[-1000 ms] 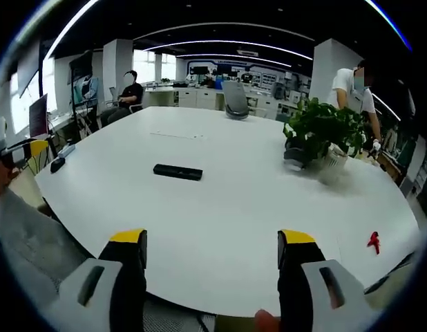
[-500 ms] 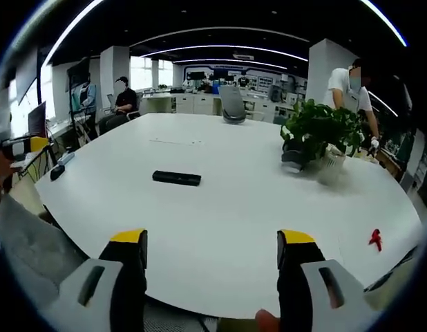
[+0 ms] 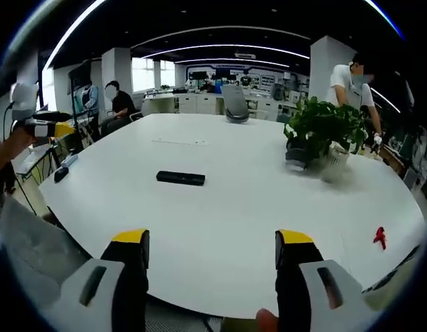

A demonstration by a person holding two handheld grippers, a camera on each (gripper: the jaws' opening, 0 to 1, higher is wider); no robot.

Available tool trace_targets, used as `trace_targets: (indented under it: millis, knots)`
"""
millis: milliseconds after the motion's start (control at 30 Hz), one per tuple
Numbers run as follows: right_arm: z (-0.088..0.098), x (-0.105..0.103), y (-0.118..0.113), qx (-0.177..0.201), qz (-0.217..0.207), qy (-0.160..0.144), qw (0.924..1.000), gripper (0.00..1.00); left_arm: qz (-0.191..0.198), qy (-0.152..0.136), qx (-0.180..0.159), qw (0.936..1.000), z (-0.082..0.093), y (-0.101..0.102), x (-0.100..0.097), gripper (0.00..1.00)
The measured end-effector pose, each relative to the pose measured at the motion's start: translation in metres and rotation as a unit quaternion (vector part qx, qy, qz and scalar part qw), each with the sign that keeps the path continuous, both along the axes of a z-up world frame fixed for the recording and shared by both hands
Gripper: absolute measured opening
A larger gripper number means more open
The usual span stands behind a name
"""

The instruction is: Press the specified remote control buttons in sequence, fully releasing each button before pressing the next.

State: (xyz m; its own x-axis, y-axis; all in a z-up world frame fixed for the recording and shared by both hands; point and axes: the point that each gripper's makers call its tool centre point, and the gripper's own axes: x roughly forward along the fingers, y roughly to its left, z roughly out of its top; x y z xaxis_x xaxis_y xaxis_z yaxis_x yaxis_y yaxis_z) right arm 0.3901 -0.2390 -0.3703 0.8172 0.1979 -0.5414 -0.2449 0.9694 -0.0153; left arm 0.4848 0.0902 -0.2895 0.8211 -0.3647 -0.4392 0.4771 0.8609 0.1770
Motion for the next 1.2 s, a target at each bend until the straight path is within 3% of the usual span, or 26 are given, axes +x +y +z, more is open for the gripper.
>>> trace_targets:
  millis: [200,400,533,633,767,800,867,1033,1200]
  knots:
    - [0.000,0.000,-0.003,0.006,-0.007,0.000,1.0000,0.76,-0.076,0.031,0.035,0.9960,-0.017,-0.035,0.028,0.67]
    - [-0.001,0.001,-0.004,0.008,-0.011,0.002,0.9999,0.76,-0.164,0.066,0.073,0.9816,-0.037,-0.072,0.056,0.61]
    - [-0.002,0.001,-0.004,0.017,-0.013,0.004,0.9998,0.76,-0.194,0.076,0.091,0.9738,-0.050,-0.088,0.073,0.58]
    - [-0.004,0.000,-0.004,0.015,-0.014,0.010,0.9997,0.75,-0.236,0.095,0.118,0.9599,-0.068,-0.103,0.082,0.54]
    - [-0.008,-0.001,-0.003,0.015,-0.010,0.022,0.9996,0.75,-0.261,0.119,0.118,0.9506,-0.089,-0.120,0.094,0.50]
    - [-0.009,-0.001,-0.003,0.014,-0.010,0.022,0.9996,0.74,-0.276,0.132,0.128,0.9434,-0.098,-0.123,0.094,0.50]
    - [-0.010,-0.001,-0.003,0.011,-0.011,0.024,0.9996,0.74,-0.288,0.126,0.145,0.9380,-0.107,-0.128,0.101,0.46]
    - [-0.012,-0.002,-0.005,0.009,-0.015,0.032,0.9993,0.74,-0.318,0.158,0.168,0.9195,-0.131,-0.137,0.110,0.43]
    - [-0.013,-0.002,-0.007,0.006,-0.021,0.036,0.9991,0.74,-0.330,0.175,0.200,0.9059,-0.156,-0.142,0.128,0.39]
